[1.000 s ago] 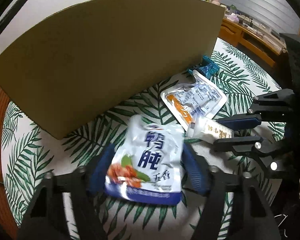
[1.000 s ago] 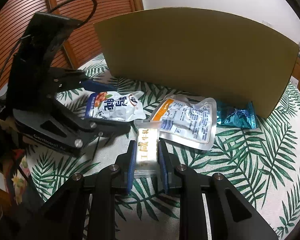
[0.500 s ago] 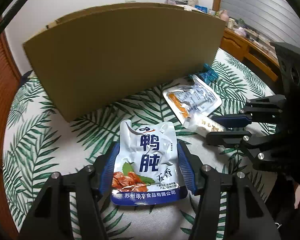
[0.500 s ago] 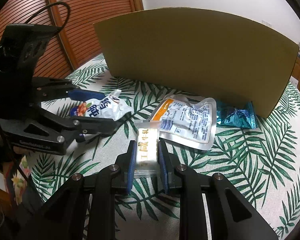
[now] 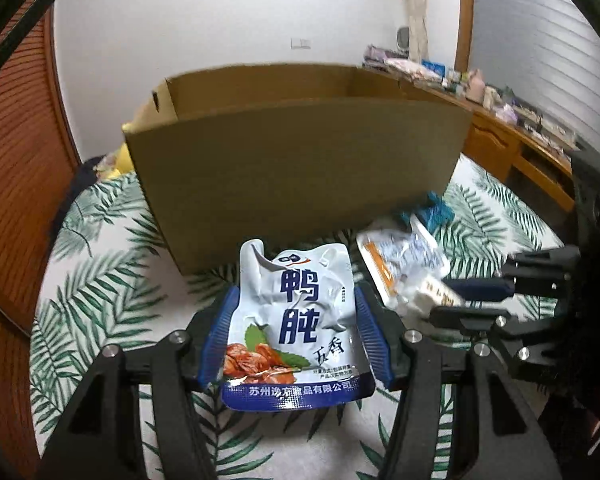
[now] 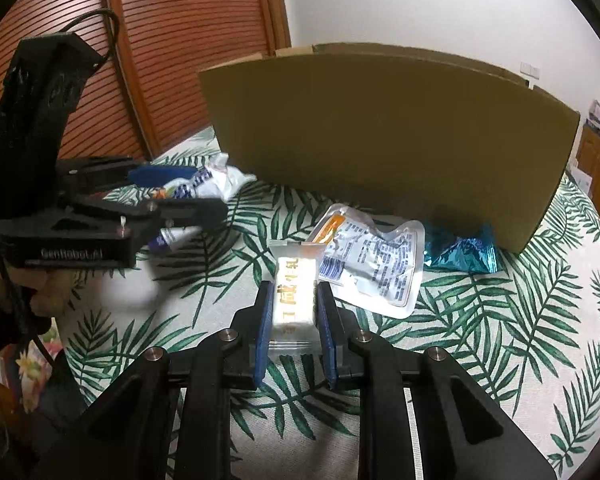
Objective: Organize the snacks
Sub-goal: 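Lift both held snacks and carry them over the box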
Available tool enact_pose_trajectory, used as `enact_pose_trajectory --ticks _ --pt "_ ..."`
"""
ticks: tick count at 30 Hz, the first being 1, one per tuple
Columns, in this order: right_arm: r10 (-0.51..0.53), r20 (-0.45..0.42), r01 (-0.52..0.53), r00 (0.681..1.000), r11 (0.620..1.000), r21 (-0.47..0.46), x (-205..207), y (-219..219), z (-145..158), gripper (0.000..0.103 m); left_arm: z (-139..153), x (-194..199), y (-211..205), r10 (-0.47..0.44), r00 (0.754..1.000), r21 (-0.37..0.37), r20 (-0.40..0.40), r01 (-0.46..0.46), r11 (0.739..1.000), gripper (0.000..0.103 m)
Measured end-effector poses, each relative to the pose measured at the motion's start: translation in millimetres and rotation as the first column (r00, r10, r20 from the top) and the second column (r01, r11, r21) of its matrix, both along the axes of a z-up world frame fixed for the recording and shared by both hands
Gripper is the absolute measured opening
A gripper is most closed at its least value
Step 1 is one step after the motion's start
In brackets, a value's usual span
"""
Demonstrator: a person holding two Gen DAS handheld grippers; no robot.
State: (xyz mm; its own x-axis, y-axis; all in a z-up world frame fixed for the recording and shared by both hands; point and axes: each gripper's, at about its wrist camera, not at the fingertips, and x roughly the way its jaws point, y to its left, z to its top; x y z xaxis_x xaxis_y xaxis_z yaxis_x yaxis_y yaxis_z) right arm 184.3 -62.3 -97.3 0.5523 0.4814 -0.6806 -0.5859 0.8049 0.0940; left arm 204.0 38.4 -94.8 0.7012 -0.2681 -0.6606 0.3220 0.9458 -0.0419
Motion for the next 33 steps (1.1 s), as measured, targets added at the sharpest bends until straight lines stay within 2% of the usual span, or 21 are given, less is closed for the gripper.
enact_pose_trajectory --ticks 17,22,24,27,33 --pt "-0.024 0.08 0.022 0.996 0.999 0.035 -11.9 -9.1 5.4 0.019 29.9 -7.6 3.6 0.04 0.995 -0.051 0.093 -0.036 0.998 0.058" --pt "-0.042 0.159 0.038 0.986 0.999 0.032 -24.7 -11.6 15.4 0.019 39.9 -11.1 2.4 0.038 0.993 -0.057 0.116 -0.032 0.998 0.058" --pt "-0.046 0.16 0.044 0.986 0.999 0.017 -26.8 -10.4 19.1 0.019 44.5 -10.5 2.2 0.038 0.993 -0.062 0.111 -0.031 0.998 0.058" --pt "-0.045 0.163 0.043 0.986 0.999 0.02 -31.1 -10.8 30.3 0.019 57.3 -12.5 1.1 0.04 0.992 -0.068 0.121 -0.032 0.997 0.058" --pt "-0.056 0.197 0.045 0.979 0.997 0.06 -31.7 -21.3 84.3 0.019 94.1 -13.0 2.9 0.046 0.985 -0.091 0.163 -0.032 0.995 0.058"
